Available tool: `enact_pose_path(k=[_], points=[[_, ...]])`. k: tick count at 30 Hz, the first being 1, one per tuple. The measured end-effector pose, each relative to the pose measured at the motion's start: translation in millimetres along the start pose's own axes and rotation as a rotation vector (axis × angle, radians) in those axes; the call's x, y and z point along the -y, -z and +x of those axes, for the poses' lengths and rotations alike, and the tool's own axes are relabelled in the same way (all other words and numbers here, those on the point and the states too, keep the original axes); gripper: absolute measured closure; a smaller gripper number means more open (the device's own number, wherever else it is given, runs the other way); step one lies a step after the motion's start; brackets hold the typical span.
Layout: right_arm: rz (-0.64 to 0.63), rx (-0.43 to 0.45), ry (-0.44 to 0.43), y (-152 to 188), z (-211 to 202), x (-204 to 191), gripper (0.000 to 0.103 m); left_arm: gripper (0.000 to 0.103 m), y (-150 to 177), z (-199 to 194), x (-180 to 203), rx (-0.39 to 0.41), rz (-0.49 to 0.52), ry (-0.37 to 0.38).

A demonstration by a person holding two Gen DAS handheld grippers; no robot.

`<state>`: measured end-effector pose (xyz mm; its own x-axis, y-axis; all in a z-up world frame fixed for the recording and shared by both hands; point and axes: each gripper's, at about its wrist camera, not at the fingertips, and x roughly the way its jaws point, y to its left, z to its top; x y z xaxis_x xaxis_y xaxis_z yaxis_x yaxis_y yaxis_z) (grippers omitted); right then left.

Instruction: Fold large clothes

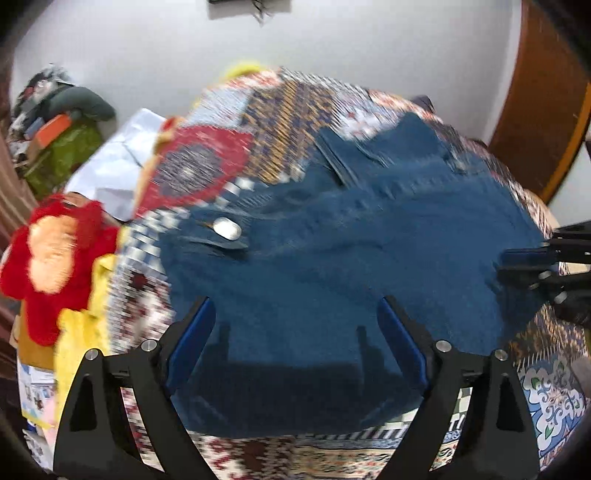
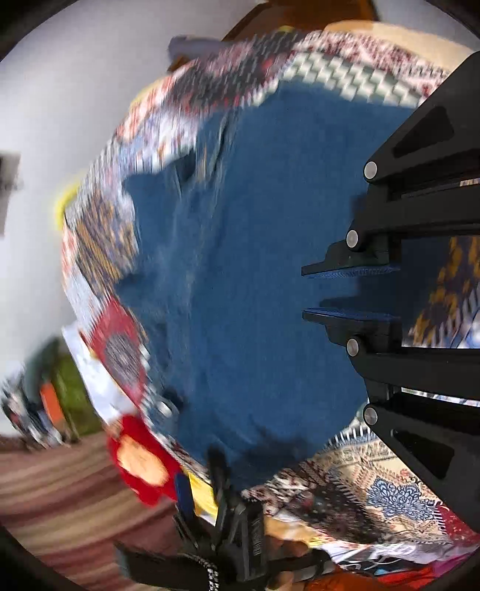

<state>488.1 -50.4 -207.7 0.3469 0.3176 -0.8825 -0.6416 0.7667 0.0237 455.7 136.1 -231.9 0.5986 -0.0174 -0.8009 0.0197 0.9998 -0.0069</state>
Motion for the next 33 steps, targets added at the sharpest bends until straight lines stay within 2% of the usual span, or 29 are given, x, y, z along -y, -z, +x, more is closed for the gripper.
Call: enact_pose_path(k=[2,4,9,13,14,17,18,20,22,26,27,29,31,33], points=[[-0.033,-0.043,0.059,1.7,22.2,-10.4,0.092,0.013,8.3,19.3,9.8,-0.050,0.006,0.020],[-0.047,-0.058,0.095,6.7,36.3,-11.4,0.092,0.013,16.3,35.1,13.7,-0.101,0.017,-0.003],[-0.027,-0.010,0.052,17.6,29.8,3.5,0.092,0.010,25.0,39.8,-0.1,-0.102,-0.013,-0.013],[-0.042,-0.007,0.073,21.7,25.2,1.7,0.092,0.010,35.4,36.1,-18.1,-0.103,-0.018,-0.123],[-0.046,-0.009,0.107,23.1,24.1,3.9,0.092,0.010,40.1,34.2,-24.0,-0.103,-0.025,-0.136],[-0.081,-0.005,0.291,30.4,20.1,8.8,0.092,0.009,52.8,29.3,-41.6,-0.115,-0.057,-0.193],[-0.081,-0.014,0.324,34.4,19.8,13.8,0.092,0.009,57.8,24.4,-48.4,-0.111,-0.078,-0.178],[-0.055,-0.006,0.316,40.9,14.6,27.2,0.092,0.009,65.2,18.3,-65.1,-0.112,-0.152,-0.157],[-0.001,-0.016,0.271,44.5,8.5,40.1,0.092,0.009,72.1,13.6,-80.0,-0.118,-0.195,-0.211],[0.021,-0.030,0.327,52.0,1.4,50.9,0.092,0.009,89.8,-4.4,-107.1,-0.114,-0.308,-0.151],[0.021,-0.038,0.360,55.3,0.4,53.0,0.092,0.009,92.8,-10.4,-105.5,-0.110,-0.310,-0.154],[0.024,-0.044,0.372,61.8,-2.5,59.3,0.092,0.009,96.7,-23.9,-103.6,-0.096,-0.284,-0.220],[0.054,-0.060,0.398,68.6,-5.0,69.4,0.092,0.009,100.0,-32.7,-102.7,-0.086,-0.274,-0.255],[0.084,-0.058,0.364,72.0,-7.7,76.9,0.092,0.009,106.9,-42.1,-103.5,-0.075,-0.310,-0.211]])
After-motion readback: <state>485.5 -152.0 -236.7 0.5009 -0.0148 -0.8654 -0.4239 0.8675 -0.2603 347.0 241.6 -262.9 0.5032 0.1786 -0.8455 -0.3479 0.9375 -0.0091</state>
